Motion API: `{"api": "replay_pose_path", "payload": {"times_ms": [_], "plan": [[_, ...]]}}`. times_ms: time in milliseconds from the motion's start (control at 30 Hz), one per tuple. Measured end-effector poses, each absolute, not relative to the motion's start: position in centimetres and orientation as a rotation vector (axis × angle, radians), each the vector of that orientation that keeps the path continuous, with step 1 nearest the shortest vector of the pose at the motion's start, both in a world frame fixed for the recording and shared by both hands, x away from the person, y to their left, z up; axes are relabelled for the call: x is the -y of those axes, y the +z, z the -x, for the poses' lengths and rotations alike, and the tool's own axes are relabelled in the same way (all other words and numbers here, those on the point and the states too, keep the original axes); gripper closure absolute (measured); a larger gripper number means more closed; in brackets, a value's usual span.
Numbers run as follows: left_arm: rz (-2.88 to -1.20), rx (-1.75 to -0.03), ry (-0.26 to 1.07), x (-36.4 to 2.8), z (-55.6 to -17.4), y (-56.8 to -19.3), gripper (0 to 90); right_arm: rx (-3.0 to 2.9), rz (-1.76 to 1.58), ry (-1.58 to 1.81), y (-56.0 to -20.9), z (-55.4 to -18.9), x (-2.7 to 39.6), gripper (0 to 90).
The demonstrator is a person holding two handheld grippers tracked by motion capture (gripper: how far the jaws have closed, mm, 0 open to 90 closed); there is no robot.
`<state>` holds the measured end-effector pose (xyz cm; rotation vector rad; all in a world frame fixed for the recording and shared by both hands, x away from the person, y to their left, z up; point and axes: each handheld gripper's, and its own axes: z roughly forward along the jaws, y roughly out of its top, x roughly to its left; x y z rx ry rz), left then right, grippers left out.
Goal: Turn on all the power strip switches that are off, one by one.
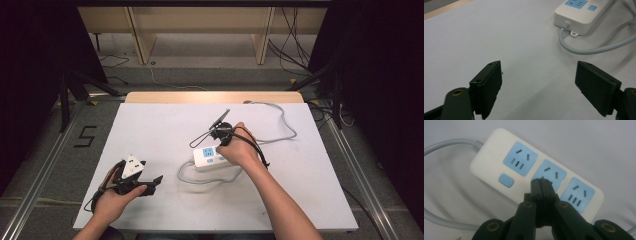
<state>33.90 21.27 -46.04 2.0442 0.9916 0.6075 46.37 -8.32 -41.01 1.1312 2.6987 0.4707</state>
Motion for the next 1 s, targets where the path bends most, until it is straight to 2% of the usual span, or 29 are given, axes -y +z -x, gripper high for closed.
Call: {"api": "replay_pose_path", "payload": {"times_ms": [1000], "plan": [[-2.044,-0.990,0.611,-21.2,-33.9,-46.0,21.6,-2.674,-1.213,0.415,-40.6,-47.2,10.7,90.0]]}}
